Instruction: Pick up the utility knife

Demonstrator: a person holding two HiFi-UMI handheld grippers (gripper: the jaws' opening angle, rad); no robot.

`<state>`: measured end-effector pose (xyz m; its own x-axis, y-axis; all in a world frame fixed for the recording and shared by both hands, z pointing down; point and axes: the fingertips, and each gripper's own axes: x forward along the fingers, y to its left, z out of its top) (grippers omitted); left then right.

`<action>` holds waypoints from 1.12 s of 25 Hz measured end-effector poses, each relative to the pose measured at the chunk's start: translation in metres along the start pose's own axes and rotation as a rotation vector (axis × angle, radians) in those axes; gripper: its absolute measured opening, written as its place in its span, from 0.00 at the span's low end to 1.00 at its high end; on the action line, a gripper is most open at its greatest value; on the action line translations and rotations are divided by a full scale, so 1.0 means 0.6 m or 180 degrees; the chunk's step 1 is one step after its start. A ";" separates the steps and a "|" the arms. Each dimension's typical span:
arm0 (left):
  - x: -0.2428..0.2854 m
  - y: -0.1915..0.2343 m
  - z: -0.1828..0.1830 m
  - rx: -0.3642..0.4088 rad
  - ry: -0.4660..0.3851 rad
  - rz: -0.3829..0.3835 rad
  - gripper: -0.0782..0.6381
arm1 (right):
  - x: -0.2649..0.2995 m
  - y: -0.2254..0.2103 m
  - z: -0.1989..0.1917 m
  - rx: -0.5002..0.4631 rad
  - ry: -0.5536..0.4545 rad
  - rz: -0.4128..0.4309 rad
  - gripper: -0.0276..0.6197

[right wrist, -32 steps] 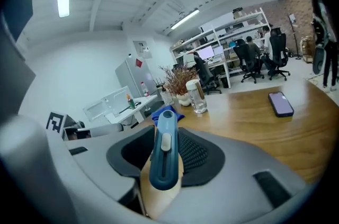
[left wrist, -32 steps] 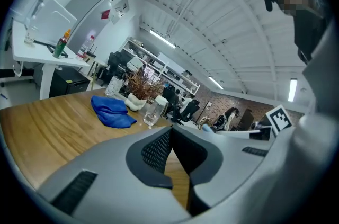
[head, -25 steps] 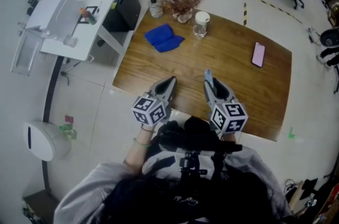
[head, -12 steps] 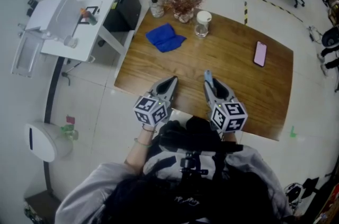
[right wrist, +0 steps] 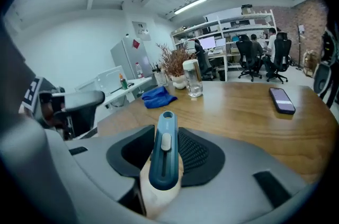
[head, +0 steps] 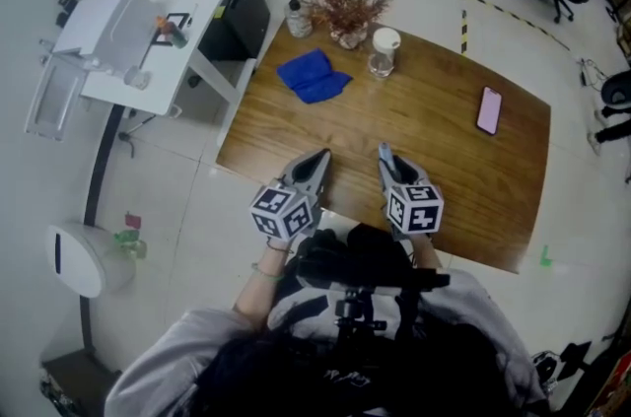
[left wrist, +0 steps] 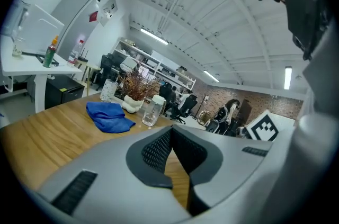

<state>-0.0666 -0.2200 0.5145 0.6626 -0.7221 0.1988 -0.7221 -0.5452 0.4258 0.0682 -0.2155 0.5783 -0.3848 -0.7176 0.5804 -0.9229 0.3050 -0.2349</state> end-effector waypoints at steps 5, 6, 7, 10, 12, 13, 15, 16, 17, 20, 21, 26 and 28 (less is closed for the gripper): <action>-0.009 0.008 -0.001 -0.0025 -0.0007 0.0083 0.12 | 0.078 -0.038 -0.060 -0.0340 0.0513 -0.0228 0.27; -0.012 0.011 -0.001 -0.0031 -0.0012 0.0105 0.12 | 0.089 -0.041 -0.071 -0.0392 0.0596 -0.0242 0.27; -0.014 0.013 -0.001 -0.0034 -0.0016 0.0129 0.12 | 0.097 -0.044 -0.080 -0.0427 0.0671 -0.0257 0.27; -0.018 0.019 0.000 -0.0048 -0.0029 0.0190 0.12 | 0.111 -0.053 -0.104 -0.0471 0.0857 -0.0304 0.27; -0.019 0.021 -0.001 -0.0062 -0.0033 0.0213 0.12 | 0.116 -0.058 -0.121 -0.0468 0.0999 -0.0314 0.27; -0.020 0.021 -0.002 -0.0066 -0.0033 0.0219 0.12 | 0.116 -0.060 -0.125 -0.0462 0.1034 -0.0321 0.28; -0.019 0.019 -0.003 -0.0071 -0.0029 0.0215 0.12 | 0.110 -0.065 -0.119 -0.0415 0.0970 -0.0357 0.28; -0.018 0.017 -0.004 -0.0071 -0.0028 0.0207 0.12 | 0.104 -0.068 -0.109 -0.0354 0.0896 -0.0369 0.28; -0.018 0.016 -0.005 -0.0070 -0.0028 0.0196 0.12 | 0.095 -0.069 -0.097 -0.0273 0.0804 -0.0372 0.28; -0.017 0.014 -0.005 -0.0060 -0.0022 0.0157 0.12 | 0.055 -0.060 -0.050 0.0008 0.0428 -0.0318 0.28; -0.017 0.012 -0.006 -0.0054 -0.0019 0.0142 0.12 | 0.039 -0.053 -0.037 0.0115 0.0307 -0.0269 0.28; -0.024 0.002 -0.005 -0.0042 -0.0027 0.0048 0.12 | -0.044 -0.008 0.004 0.0507 -0.0166 0.0039 0.28; -0.029 -0.004 -0.004 -0.0032 -0.0019 0.0005 0.12 | -0.078 0.006 0.020 0.0510 -0.0343 0.0066 0.27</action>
<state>-0.0762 -0.2051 0.5124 0.6603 -0.7254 0.1943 -0.7210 -0.5399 0.4344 0.0830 -0.1886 0.5409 -0.3945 -0.7777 0.4894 -0.9010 0.2229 -0.3721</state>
